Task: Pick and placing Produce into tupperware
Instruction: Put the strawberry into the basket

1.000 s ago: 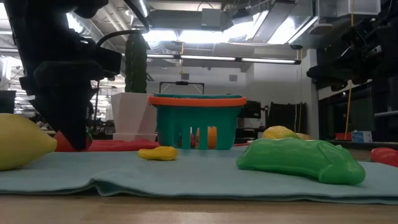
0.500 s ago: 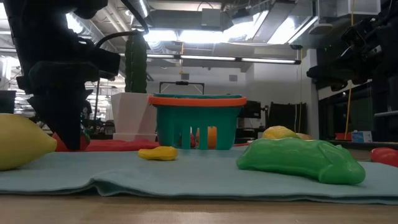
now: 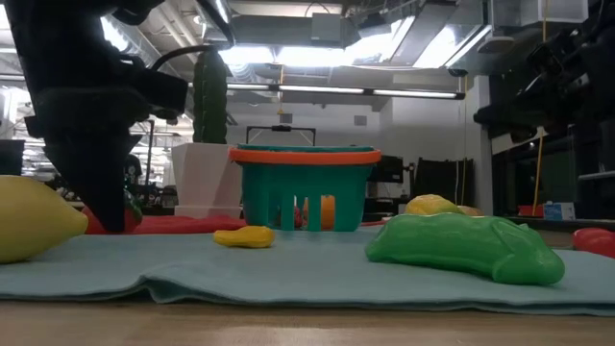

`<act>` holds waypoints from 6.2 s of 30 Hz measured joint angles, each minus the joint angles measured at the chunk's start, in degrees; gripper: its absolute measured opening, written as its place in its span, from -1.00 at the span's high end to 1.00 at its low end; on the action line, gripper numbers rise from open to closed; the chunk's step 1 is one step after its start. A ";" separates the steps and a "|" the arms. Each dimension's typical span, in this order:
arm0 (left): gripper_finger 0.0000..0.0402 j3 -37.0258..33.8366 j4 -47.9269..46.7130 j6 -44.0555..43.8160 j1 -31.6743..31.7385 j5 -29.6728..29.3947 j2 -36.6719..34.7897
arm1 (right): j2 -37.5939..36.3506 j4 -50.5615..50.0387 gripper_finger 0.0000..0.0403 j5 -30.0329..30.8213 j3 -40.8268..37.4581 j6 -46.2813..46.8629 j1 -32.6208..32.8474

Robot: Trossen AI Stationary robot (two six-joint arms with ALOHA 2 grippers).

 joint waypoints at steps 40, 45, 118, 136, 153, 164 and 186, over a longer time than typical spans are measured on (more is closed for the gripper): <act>0.15 0.00 14.07 24.66 -15.29 -32.67 -17.51 | 0.87 -0.03 0.64 -5.78 0.00 1.66 0.00; 0.15 0.00 15.10 25.58 -14.40 -33.23 -17.38 | 0.87 0.27 0.64 -5.97 0.01 1.68 0.00; 0.13 9.22 26.92 65.00 33.64 15.45 -1.85 | 0.82 4.60 0.64 -1.70 0.00 -3.17 -0.07; 0.13 18.12 17.84 68.75 33.64 17.26 9.60 | 0.74 4.34 0.64 -1.86 0.00 -3.29 -0.07; -0.06 18.12 18.21 71.52 33.46 13.62 9.77 | 0.76 4.05 0.64 -1.88 0.00 -3.28 -0.07; -0.07 18.12 18.85 70.10 33.31 13.64 9.74 | 0.74 4.00 0.64 -1.88 0.00 -3.29 -0.07; -0.12 18.10 19.21 70.54 33.35 13.62 9.68 | 0.75 3.98 0.64 -1.92 0.00 -3.28 -0.07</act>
